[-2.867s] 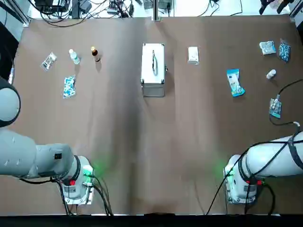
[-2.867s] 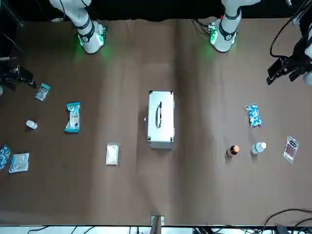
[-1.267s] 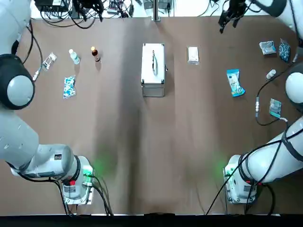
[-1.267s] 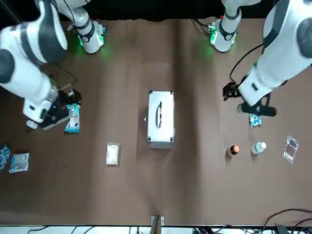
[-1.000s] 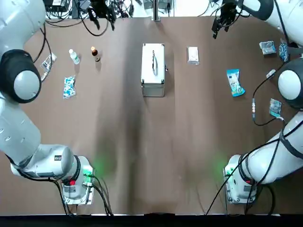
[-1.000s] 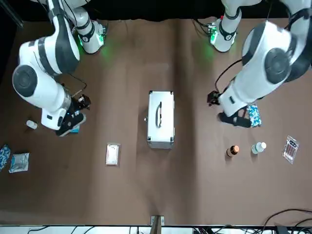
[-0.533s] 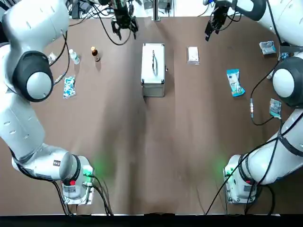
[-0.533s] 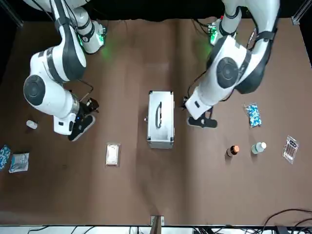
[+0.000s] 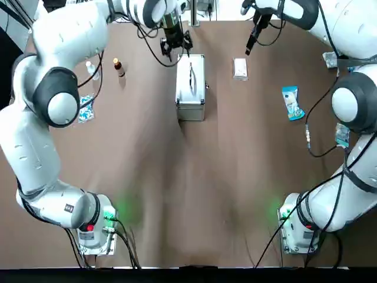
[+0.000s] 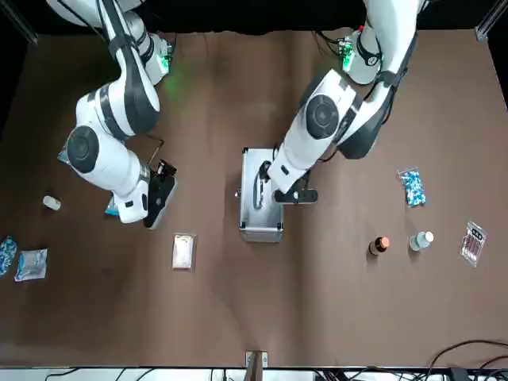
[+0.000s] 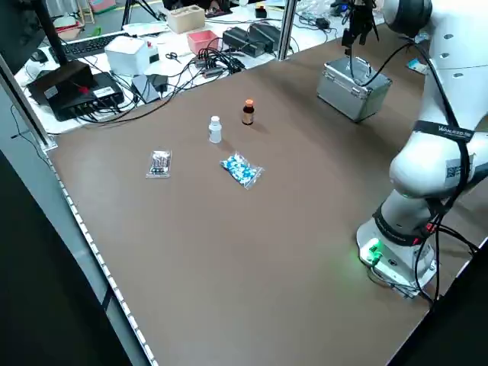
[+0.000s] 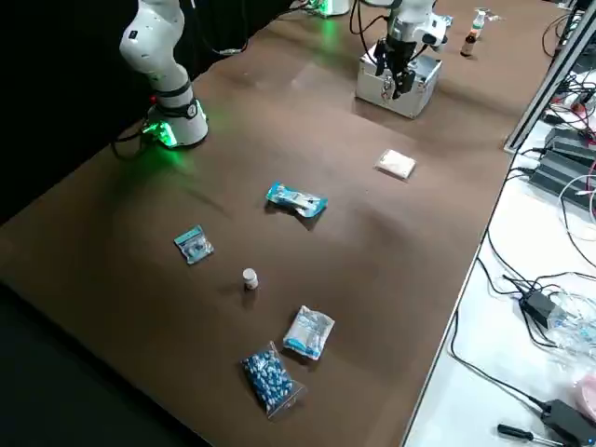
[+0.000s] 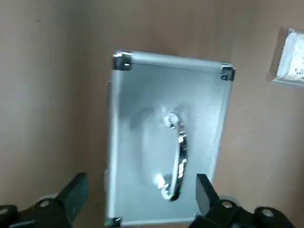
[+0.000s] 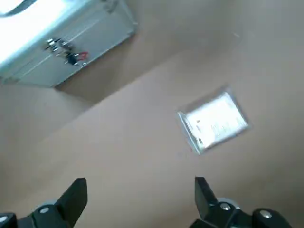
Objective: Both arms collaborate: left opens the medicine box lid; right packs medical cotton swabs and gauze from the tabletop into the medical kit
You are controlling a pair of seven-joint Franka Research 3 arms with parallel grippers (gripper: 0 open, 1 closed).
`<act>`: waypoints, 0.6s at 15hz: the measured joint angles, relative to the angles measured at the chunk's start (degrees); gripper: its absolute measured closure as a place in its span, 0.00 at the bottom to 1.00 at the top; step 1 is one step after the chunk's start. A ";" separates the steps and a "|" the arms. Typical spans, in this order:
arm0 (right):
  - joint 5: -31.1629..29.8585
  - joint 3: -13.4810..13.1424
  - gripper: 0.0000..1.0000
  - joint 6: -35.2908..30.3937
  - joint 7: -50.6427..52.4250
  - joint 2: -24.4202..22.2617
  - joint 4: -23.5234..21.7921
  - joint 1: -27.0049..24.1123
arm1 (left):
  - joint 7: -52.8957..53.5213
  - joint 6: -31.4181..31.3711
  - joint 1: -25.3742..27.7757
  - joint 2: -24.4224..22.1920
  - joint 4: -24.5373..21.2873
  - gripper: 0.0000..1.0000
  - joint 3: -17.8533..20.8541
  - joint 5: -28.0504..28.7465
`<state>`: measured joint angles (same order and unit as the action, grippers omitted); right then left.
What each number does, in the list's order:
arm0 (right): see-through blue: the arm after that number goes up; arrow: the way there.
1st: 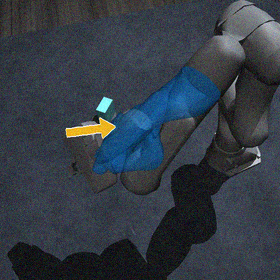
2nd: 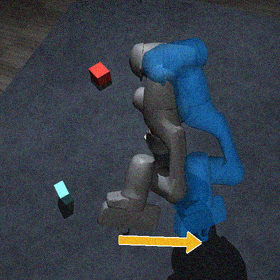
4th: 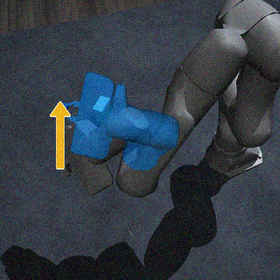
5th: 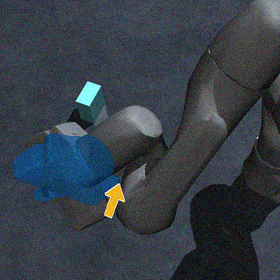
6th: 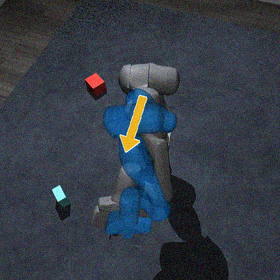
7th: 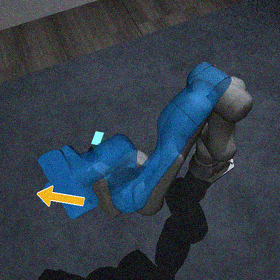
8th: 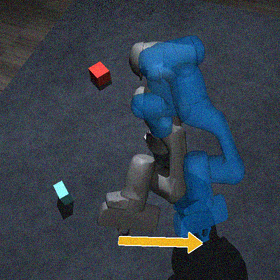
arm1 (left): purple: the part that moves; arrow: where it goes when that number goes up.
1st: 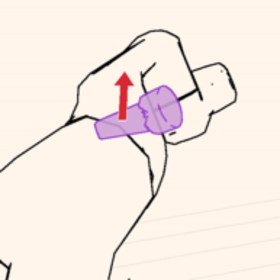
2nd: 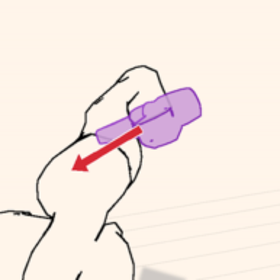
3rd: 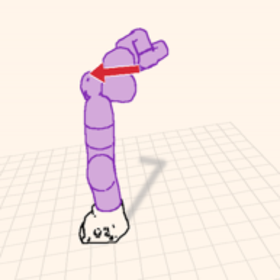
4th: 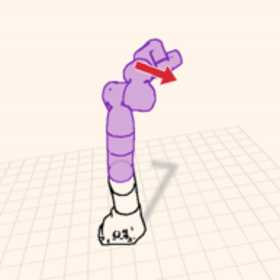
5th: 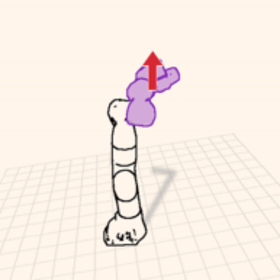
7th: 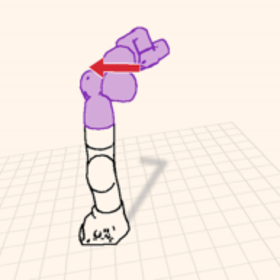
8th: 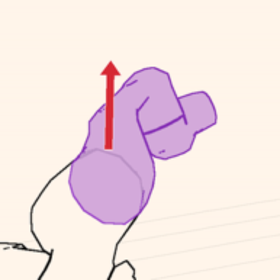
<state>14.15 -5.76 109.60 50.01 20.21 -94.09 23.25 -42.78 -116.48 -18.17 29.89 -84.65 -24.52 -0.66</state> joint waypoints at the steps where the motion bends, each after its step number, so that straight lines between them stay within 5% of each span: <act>1: 0.58 -0.05 0.00 0.29 3.75 0.66 0.00 0.00 | -0.42 -1.15 -0.65 0.82 0.03 0.00 0.03 0.04; 9: 11.35 0.49 0.00 6.69 25.29 9.65 0.80 3.39 | -7.08 -2.84 -4.96 5.62 2.53 0.07 0.13 8.34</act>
<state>25.49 -5.27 116.29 75.30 29.85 -93.29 26.63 -49.86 -119.32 -23.14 35.51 -82.12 -24.38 7.68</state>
